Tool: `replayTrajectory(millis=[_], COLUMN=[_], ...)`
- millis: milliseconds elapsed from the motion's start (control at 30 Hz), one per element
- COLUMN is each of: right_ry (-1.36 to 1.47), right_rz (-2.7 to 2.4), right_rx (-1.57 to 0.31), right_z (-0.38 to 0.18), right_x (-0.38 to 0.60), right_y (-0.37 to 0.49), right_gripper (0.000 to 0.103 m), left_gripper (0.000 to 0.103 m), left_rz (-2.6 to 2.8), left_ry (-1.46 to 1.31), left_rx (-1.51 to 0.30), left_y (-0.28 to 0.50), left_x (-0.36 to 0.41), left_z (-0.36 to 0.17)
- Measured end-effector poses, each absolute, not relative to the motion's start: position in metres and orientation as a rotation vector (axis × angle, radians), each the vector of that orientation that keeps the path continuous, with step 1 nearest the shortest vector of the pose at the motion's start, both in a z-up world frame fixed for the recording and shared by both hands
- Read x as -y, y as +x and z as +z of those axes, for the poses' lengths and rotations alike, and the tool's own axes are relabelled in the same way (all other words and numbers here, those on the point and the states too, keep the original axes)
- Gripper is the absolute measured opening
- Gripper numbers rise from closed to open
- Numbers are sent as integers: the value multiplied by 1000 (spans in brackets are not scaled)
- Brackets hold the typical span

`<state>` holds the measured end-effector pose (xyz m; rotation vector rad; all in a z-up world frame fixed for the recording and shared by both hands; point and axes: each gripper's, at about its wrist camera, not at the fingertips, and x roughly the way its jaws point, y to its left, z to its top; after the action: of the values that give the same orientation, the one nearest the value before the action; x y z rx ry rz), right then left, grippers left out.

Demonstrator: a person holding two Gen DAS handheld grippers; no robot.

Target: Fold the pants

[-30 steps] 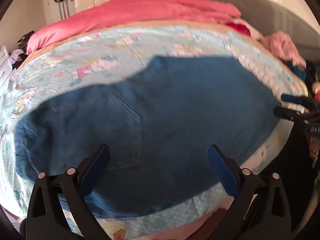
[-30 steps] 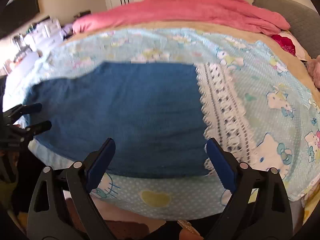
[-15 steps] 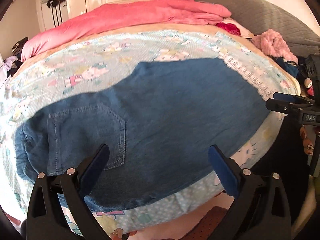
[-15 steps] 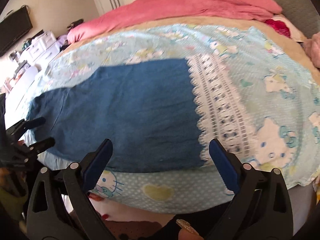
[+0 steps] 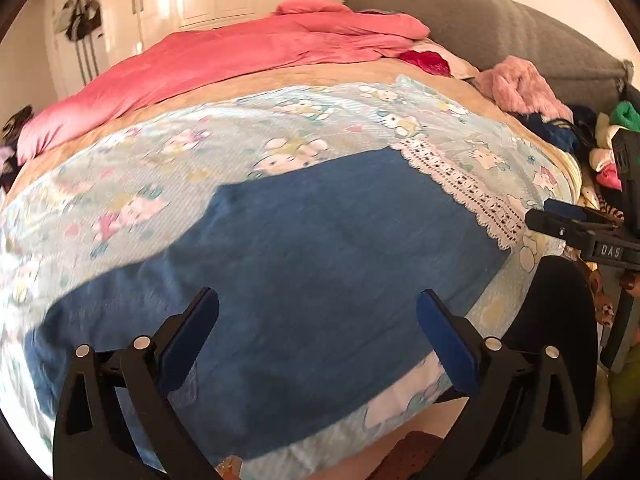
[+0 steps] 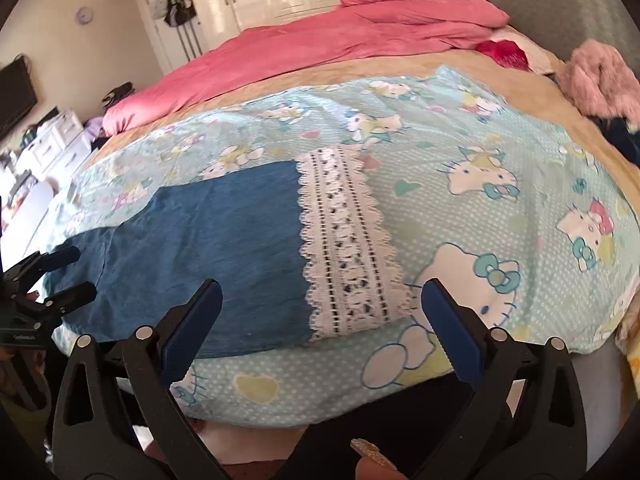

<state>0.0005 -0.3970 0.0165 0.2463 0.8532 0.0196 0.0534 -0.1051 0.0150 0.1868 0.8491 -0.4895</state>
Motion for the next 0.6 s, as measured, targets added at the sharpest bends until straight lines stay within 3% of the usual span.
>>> replayTrajectory(millis=[600], right_ry=[389], right_rz=[1], right_rx=[-921], right_z=[-17], right_x=[416], right_y=[21], right_gripper=[94], left_gripper=[99], left_rz=[-666], left_ry=[272], left_rx=[-923], left_y=[162], left_x=[225], left_z=[10])
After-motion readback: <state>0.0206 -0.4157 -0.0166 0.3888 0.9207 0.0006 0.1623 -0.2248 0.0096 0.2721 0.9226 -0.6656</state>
